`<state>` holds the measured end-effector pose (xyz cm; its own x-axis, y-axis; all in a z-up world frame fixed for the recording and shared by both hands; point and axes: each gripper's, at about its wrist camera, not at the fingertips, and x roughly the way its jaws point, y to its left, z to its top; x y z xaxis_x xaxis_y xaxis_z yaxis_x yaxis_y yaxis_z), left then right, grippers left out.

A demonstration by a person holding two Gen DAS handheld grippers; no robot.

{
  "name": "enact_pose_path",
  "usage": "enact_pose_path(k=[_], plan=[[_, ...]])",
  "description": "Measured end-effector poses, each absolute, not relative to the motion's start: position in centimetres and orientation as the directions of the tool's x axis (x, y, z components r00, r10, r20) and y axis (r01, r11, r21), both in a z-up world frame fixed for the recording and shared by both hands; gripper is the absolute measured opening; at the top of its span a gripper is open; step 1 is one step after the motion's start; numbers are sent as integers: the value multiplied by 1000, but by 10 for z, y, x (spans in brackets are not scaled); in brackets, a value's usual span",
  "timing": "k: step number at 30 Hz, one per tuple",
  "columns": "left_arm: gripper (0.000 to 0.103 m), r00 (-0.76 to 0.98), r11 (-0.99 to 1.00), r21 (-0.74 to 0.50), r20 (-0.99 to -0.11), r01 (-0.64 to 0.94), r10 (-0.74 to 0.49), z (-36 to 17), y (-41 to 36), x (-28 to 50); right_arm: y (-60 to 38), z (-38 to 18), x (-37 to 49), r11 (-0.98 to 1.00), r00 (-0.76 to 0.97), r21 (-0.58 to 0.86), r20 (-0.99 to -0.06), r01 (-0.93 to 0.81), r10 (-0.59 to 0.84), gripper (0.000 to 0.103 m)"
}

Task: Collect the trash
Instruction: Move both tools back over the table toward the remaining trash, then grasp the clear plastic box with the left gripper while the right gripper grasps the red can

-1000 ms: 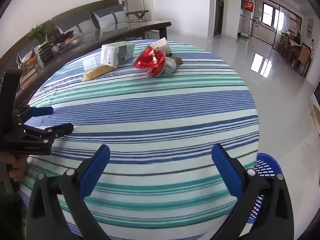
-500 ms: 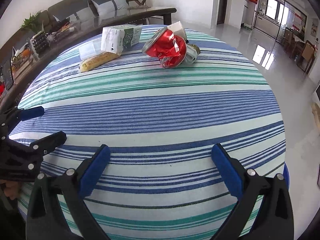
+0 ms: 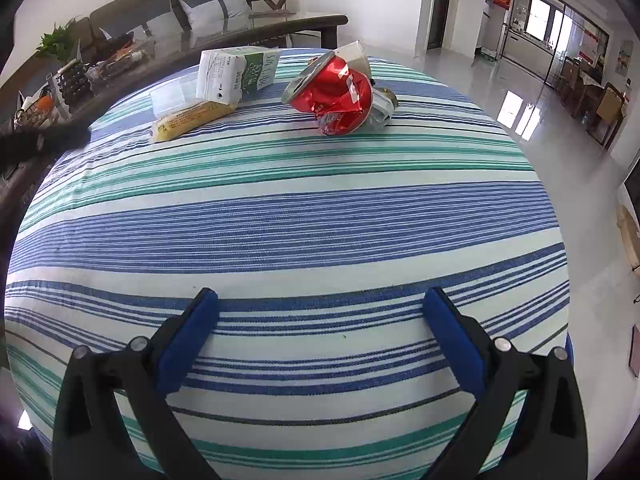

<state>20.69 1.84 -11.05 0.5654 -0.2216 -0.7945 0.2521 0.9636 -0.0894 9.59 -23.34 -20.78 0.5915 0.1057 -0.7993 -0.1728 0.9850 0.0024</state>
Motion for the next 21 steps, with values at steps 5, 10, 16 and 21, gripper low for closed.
enact_pose_path(k=[5, 10, 16, 21], plan=[[95, 546, 968, -159, -802, 195, -242, -103, 18, 286, -234, -208, 96, 985, 592, 2, -799, -173, 105, 98], [93, 475, 968, -190, -845, 164, -247, -128, 6, 337, -234, -208, 95, 985, 592, 2, -799, -172, 105, 98], [63, 395, 958, -230, -875, 172, -281, -149, 4, 354, -234, -208, 96, 985, 592, 2, -799, -173, 106, 98], [62, 427, 961, -212, -863, 177, -269, -142, 19, 338, -234, -208, 96, 985, 593, 2, -799, -173, 105, 98]])
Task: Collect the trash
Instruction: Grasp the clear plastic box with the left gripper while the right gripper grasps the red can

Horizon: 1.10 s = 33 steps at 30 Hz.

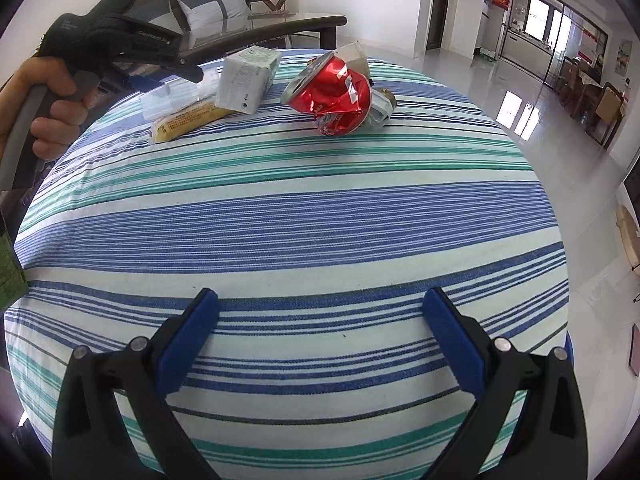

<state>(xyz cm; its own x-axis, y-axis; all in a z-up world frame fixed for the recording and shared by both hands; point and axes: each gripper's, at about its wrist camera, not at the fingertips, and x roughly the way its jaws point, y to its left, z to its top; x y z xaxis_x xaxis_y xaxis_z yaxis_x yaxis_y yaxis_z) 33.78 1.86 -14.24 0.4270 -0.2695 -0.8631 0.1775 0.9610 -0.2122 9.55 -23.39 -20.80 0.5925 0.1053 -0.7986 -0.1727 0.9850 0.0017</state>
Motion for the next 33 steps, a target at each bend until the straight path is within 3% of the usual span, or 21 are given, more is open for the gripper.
enact_pose_path(k=[9, 20, 25, 33], plan=[[62, 474, 950, -200, -830, 240, -295, -129, 52, 239, -234, -208, 96, 985, 593, 2, -798, -172, 105, 98], [64, 521, 934, -130, -801, 332, -296, -162, 10, 156, -237, -207, 93, 984, 592, 24, -796, -176, 125, 98], [81, 529, 942, -91, -808, 322, -259, -178, 11, 152, -250, -186, 102, 977, 621, 127, -756, -173, 208, 98], [94, 532, 942, -10, -823, 336, -198, -188, 3, 151, -260, -157, 177, 960, 631, 226, -723, -168, 280, 98]])
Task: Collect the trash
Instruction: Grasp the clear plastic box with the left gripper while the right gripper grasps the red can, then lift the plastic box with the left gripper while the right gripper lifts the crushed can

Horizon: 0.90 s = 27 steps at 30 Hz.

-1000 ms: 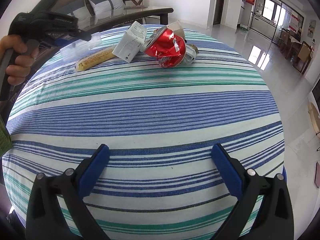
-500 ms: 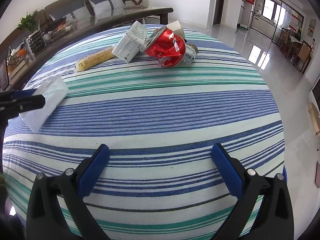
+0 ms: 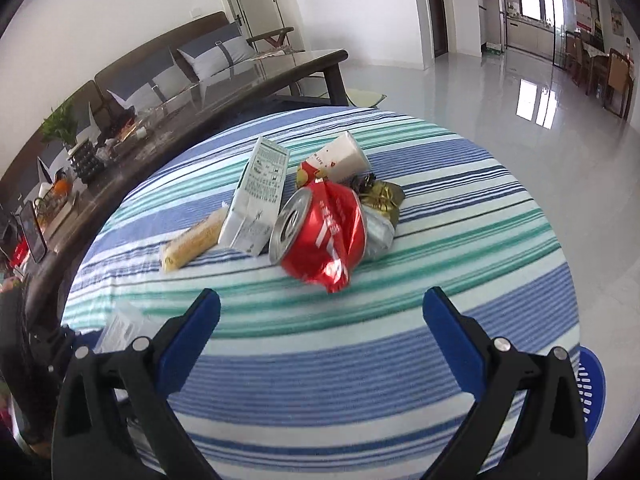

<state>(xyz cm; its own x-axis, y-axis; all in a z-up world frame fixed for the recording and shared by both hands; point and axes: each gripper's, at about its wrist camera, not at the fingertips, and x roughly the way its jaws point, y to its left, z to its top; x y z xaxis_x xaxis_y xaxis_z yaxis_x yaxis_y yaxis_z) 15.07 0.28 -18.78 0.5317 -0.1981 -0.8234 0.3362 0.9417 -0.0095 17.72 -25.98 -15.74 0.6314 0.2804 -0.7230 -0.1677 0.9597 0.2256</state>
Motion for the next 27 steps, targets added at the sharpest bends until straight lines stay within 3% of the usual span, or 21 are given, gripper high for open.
enact_pose_path(k=[3, 5, 7, 8, 9, 10, 19, 27], plan=[[97, 524, 940, -19, -826, 340, -206, -189, 4, 152, -259, -163, 200, 957, 624, 250, -728, -143, 284, 97], [98, 524, 940, -18, -827, 340, -205, -187, 4, 151, -256, -167, 207, 959, 621, 251, -734, -129, 276, 88], [98, 522, 940, -20, -827, 341, -208, -187, 5, 151, -252, -169, 208, 959, 626, 257, -730, -121, 275, 67], [98, 522, 940, -20, -827, 341, -207, -187, 4, 152, -251, -168, 206, 958, 637, 261, -720, -122, 277, 63], [98, 522, 940, -21, -827, 342, -208, -187, 4, 152, -249, -167, 204, 959, 645, 256, -714, -125, 275, 48], [98, 522, 940, -21, -827, 342, -208, -187, 5, 152, -247, -166, 202, 962, 651, 242, -712, -127, 264, 43], [98, 522, 940, -21, -827, 342, -208, -187, 5, 152, -238, -151, 151, 976, 683, 80, -704, -201, 198, 40], [98, 522, 940, -21, -827, 342, -208, -187, 5, 153, -219, -173, 94, 957, 661, -36, -730, -289, 172, 34]])
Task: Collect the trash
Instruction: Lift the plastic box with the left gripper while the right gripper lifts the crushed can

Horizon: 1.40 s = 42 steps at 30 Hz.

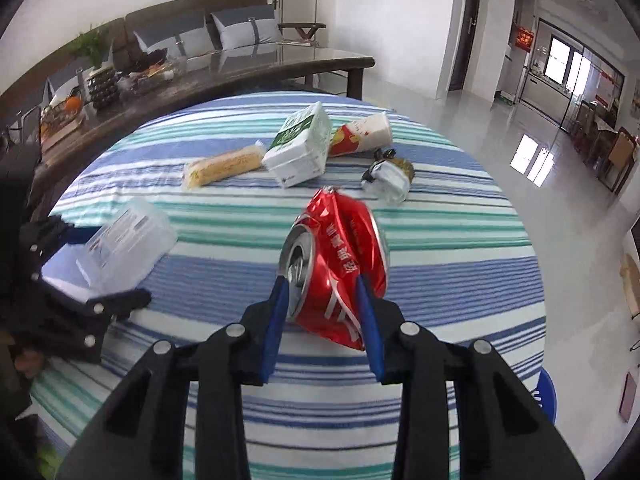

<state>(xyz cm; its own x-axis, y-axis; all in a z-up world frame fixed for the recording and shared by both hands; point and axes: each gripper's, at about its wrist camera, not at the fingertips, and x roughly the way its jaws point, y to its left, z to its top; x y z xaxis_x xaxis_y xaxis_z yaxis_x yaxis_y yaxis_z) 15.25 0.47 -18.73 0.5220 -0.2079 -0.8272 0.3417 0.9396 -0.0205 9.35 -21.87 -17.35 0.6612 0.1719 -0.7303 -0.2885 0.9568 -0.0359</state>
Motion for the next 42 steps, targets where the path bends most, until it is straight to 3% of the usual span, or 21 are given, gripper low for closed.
enact_pose_path(k=[4, 8, 22, 28, 34, 37, 41, 42], plan=[[98, 522, 940, -20, -827, 342, -208, -187, 5, 153, -209, -182, 72, 944, 648, -29, -734, -328, 203, 35], [98, 522, 940, -20, -827, 342, -208, -187, 5, 153, -217, -182, 65, 946, 634, 20, -737, -323, 232, 55], [98, 522, 939, -20, -827, 342, -208, -187, 5, 153, -253, -164, 78, 950, 642, 66, -722, -305, 257, 87], [98, 514, 936, -44, -826, 350, -231, -184, 9, 150, -245, -163, 101, 935, 610, 52, -744, -351, 271, 95], [98, 462, 918, -125, -834, 376, -302, -177, 17, 144, -229, -166, 134, 912, 551, 41, -786, -409, 282, 95], [98, 457, 927, -112, -845, 357, -278, -176, 17, 148, -223, -170, 152, 906, 502, 53, -818, -419, 280, 95], [90, 437, 932, -103, -861, 349, -259, -176, 14, 153, -222, -177, 161, 902, 432, 84, -857, -424, 283, 95], [87, 433, 930, -107, -862, 353, -264, -175, 13, 154, -223, -178, 160, 902, 430, 87, -857, -422, 283, 90]])
